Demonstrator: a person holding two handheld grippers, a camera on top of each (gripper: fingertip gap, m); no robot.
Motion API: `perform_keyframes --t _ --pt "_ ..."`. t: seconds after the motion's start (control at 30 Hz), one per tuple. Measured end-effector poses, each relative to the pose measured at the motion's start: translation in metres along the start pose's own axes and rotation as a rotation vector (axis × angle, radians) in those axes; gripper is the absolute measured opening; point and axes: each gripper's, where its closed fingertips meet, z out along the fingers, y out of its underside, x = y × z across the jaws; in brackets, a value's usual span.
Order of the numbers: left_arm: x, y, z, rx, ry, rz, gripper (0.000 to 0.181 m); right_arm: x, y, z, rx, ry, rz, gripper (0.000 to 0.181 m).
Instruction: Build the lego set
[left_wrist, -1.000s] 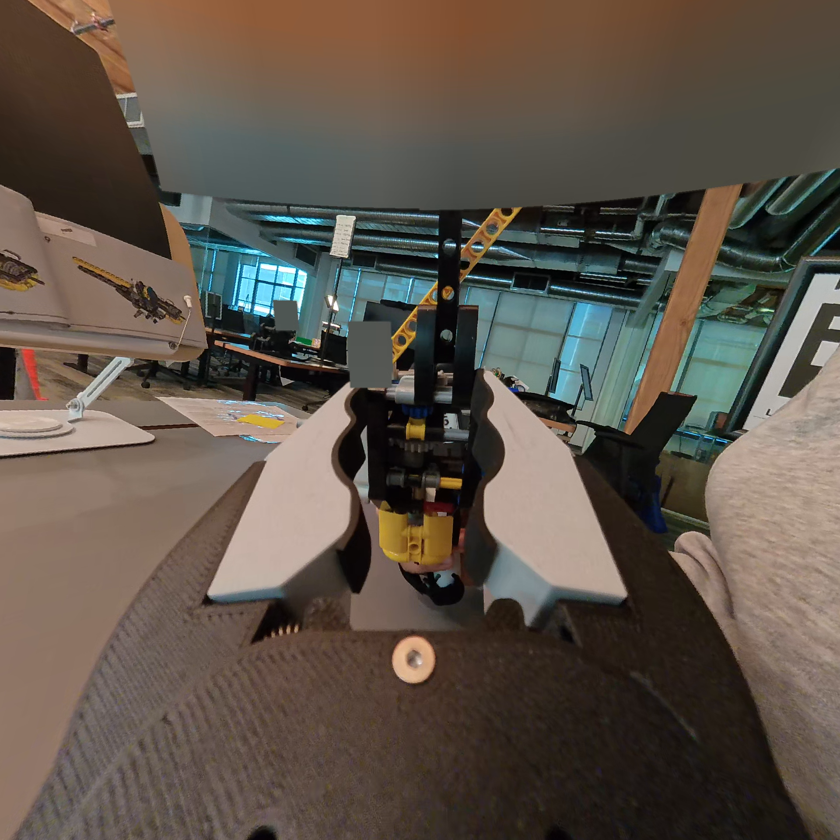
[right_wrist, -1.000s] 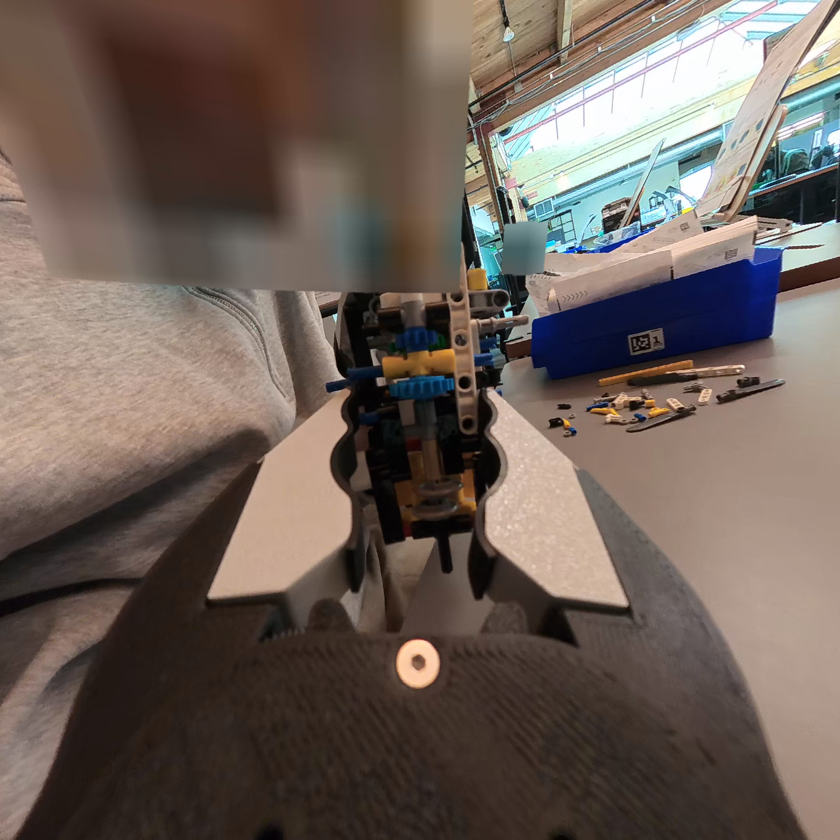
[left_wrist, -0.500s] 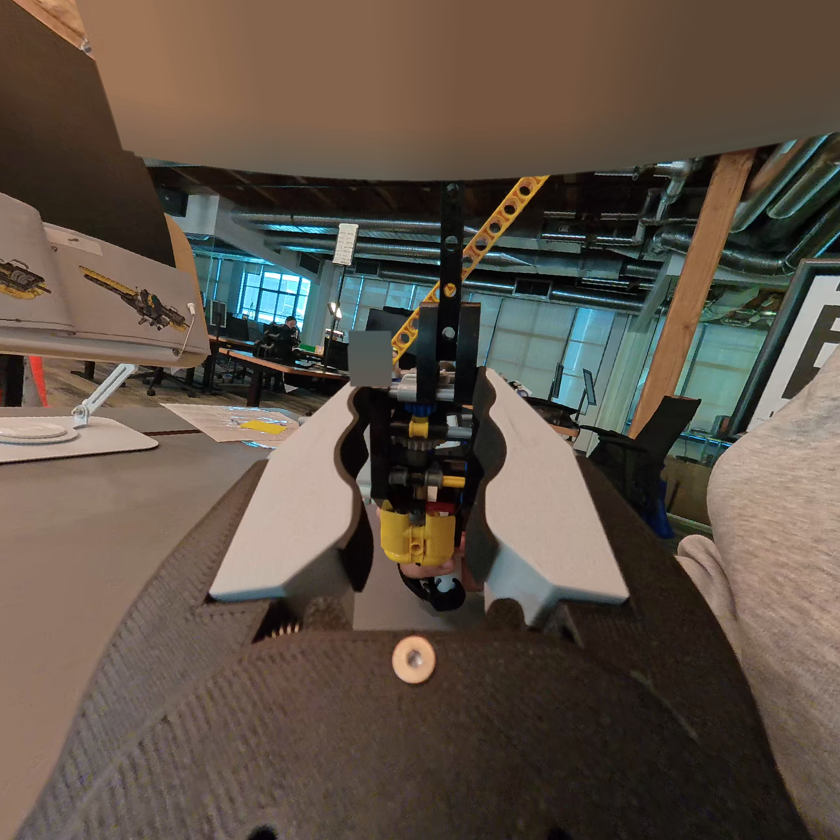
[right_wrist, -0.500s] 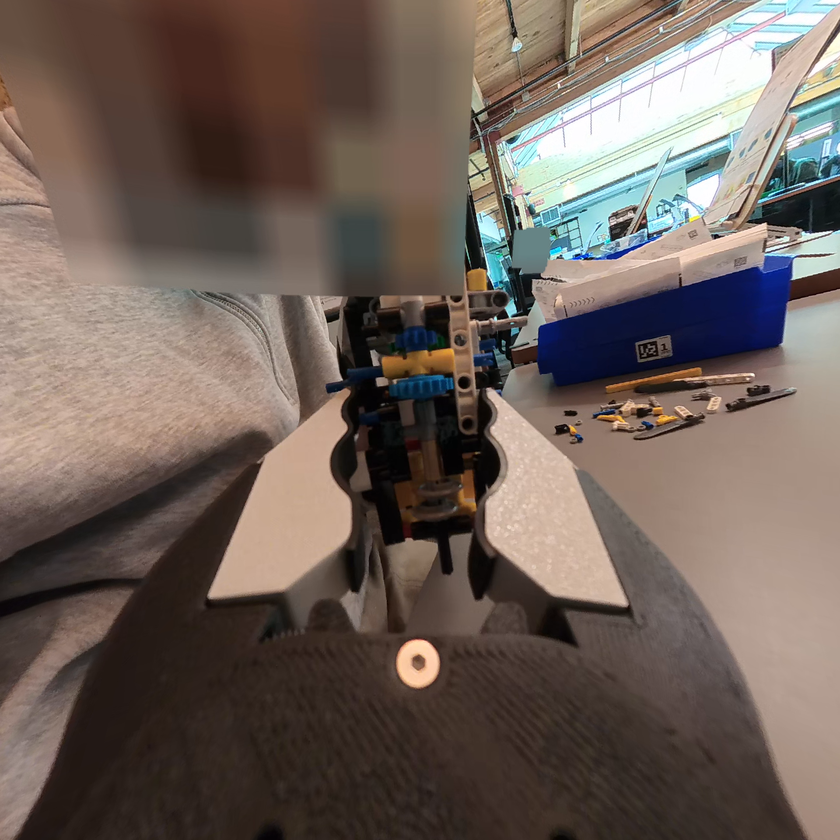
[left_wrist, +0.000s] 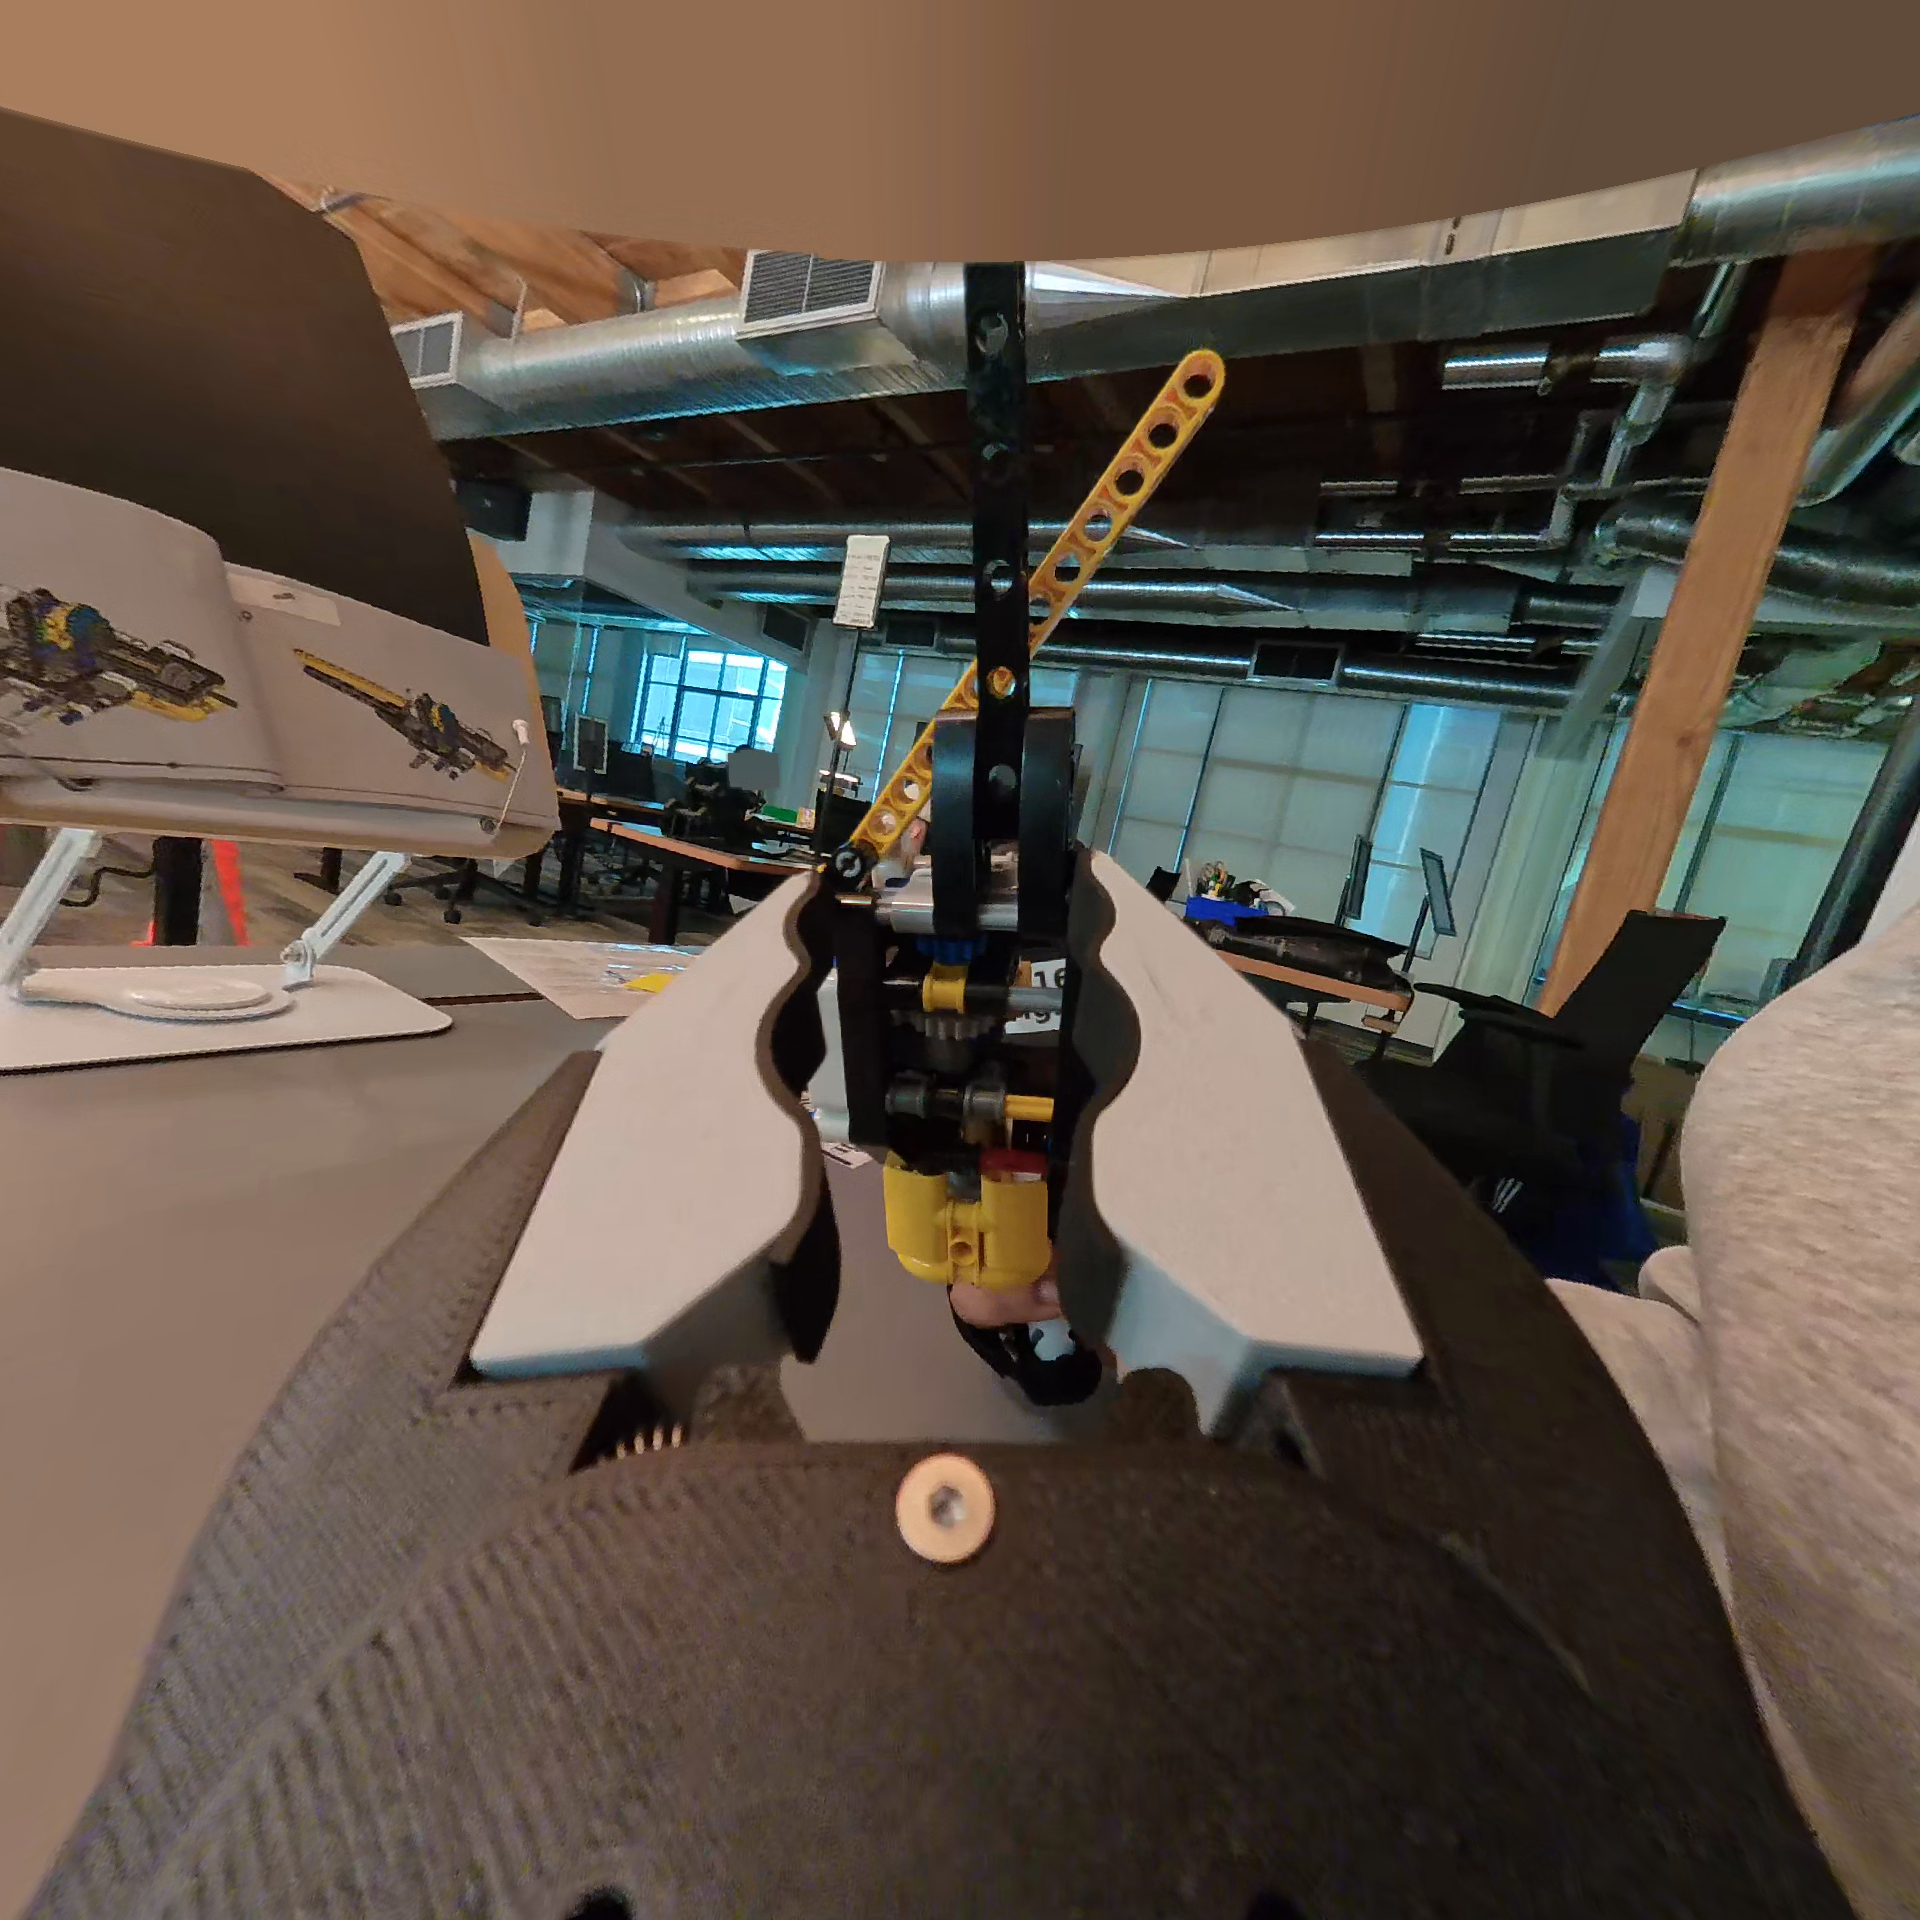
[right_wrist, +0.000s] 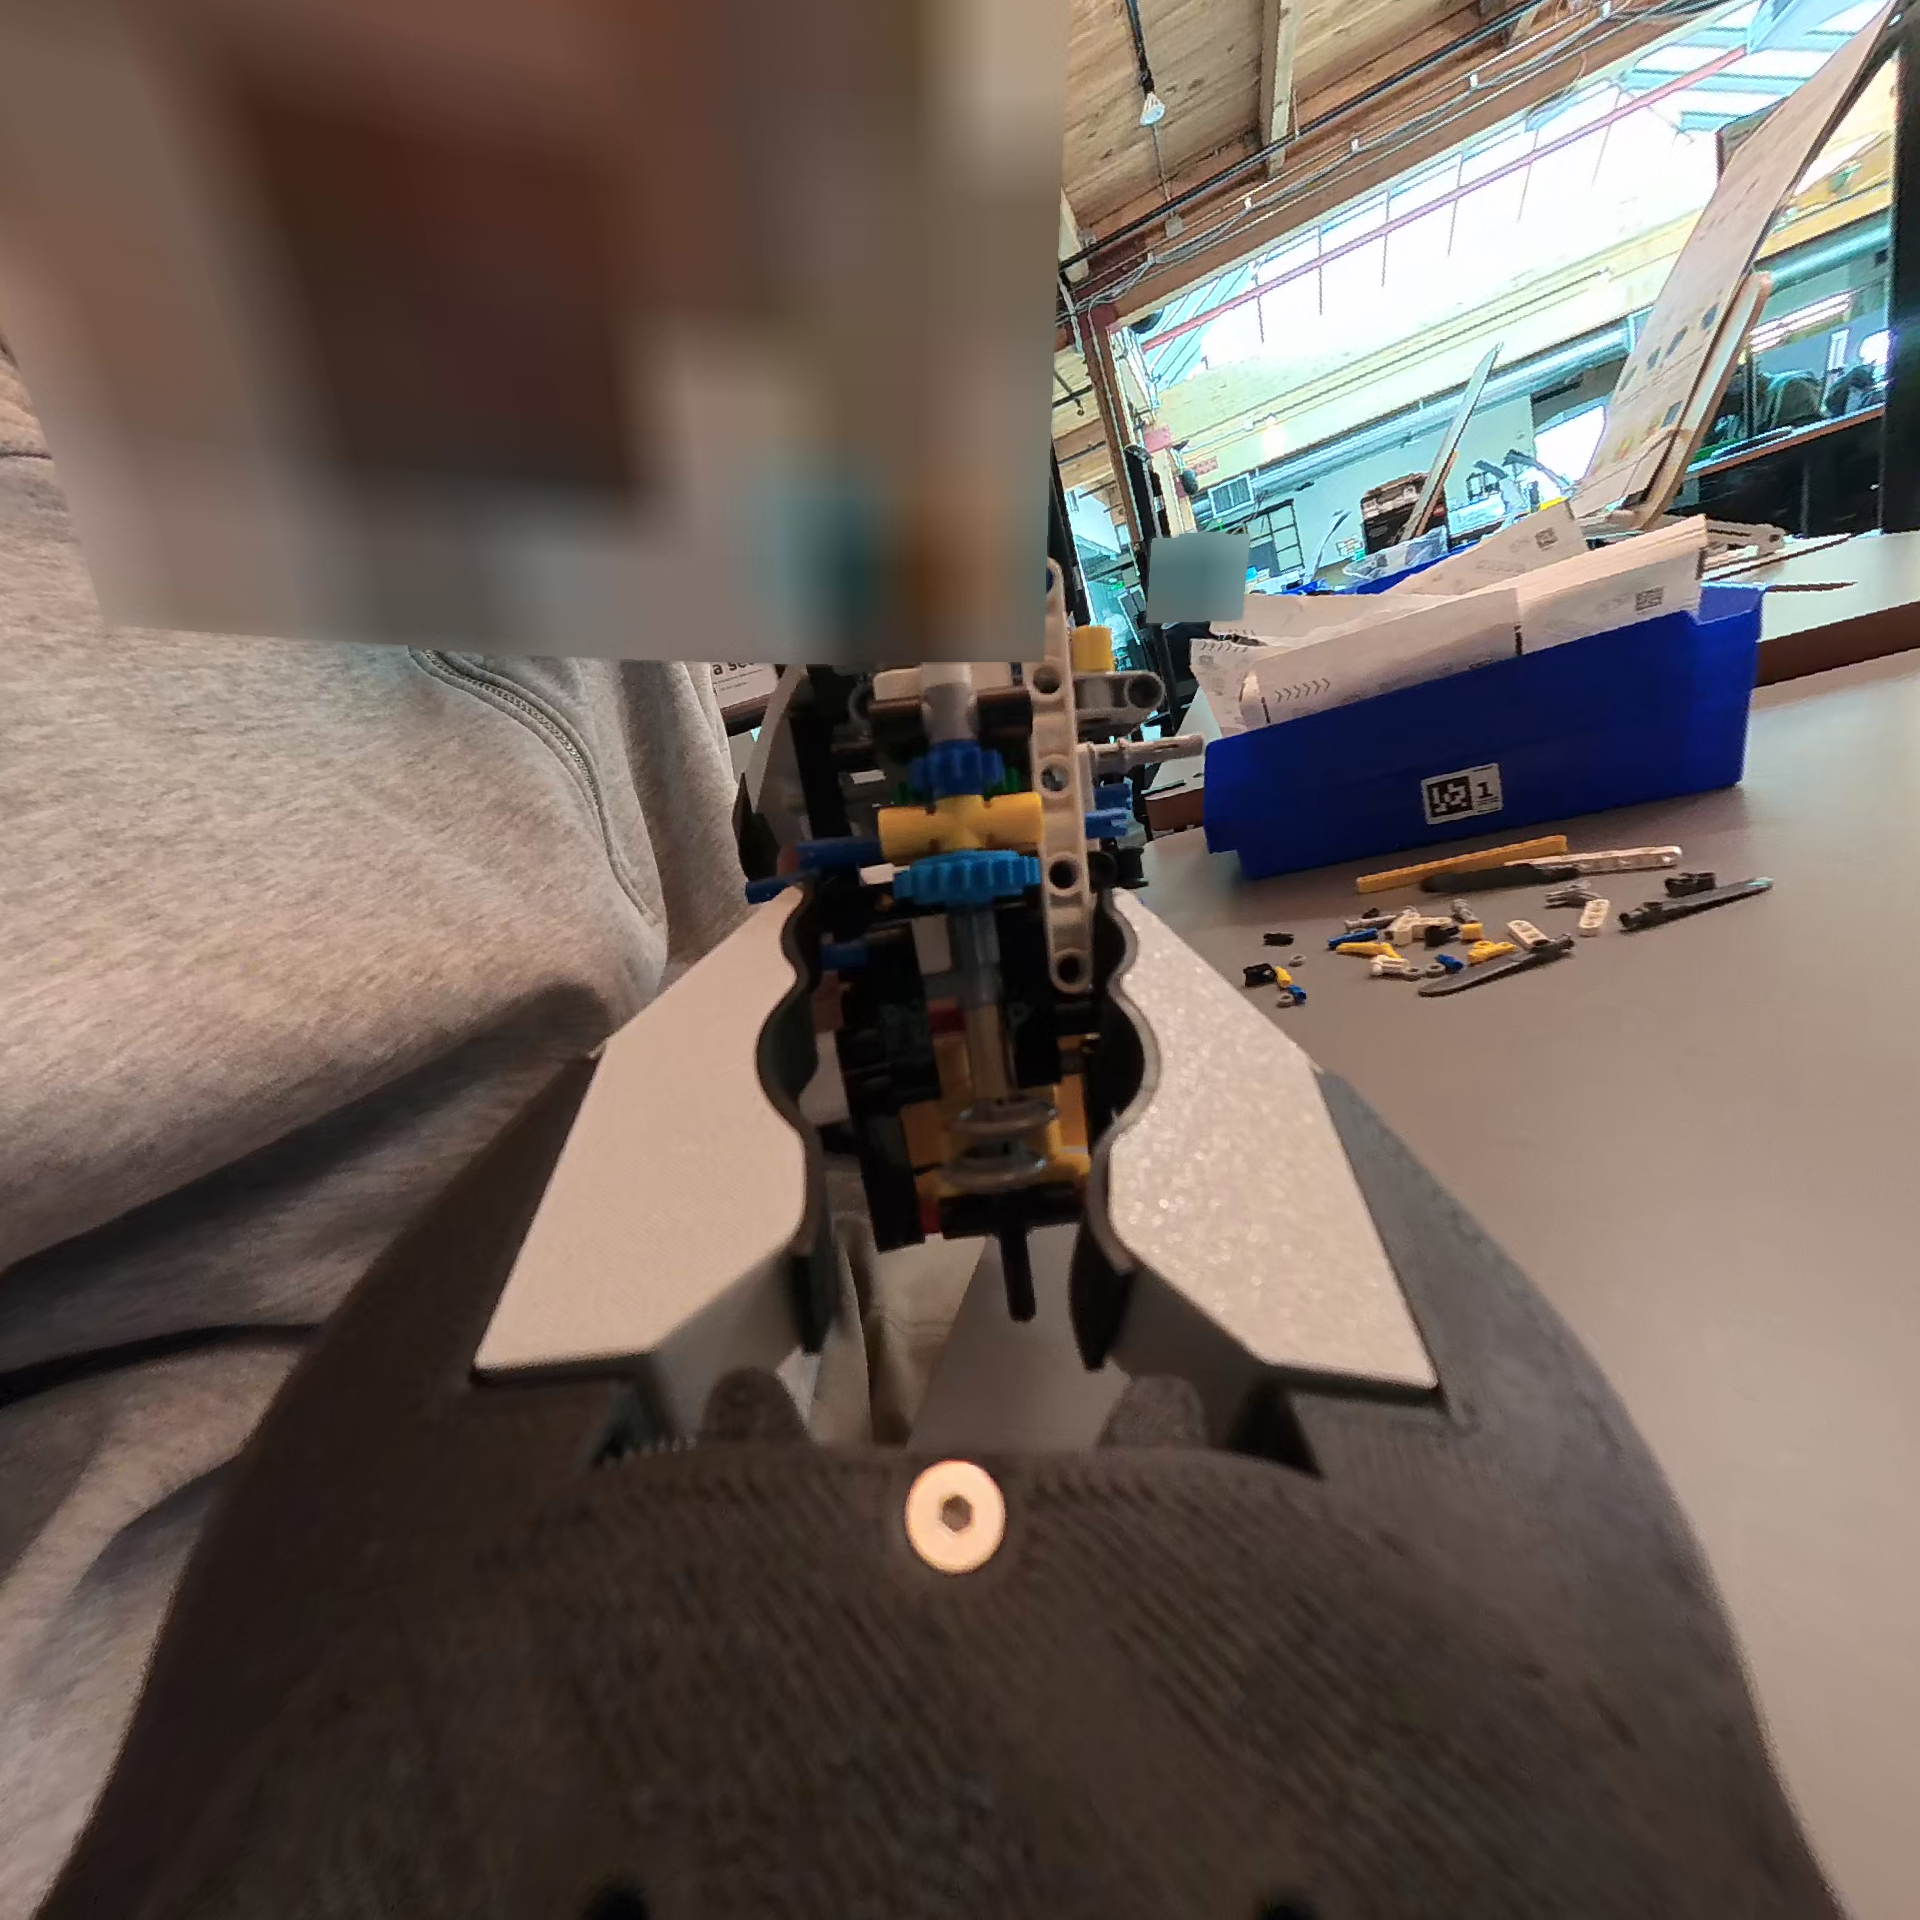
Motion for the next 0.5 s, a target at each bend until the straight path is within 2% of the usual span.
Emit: perform_keyframes --t 0.5 --pt "-0.0017 0.0024 0.0023 -0.041 0.046 -0.107 0.048 0.0014 0.0027 -0.0013 -0.019 0.007 0.011 0.050"
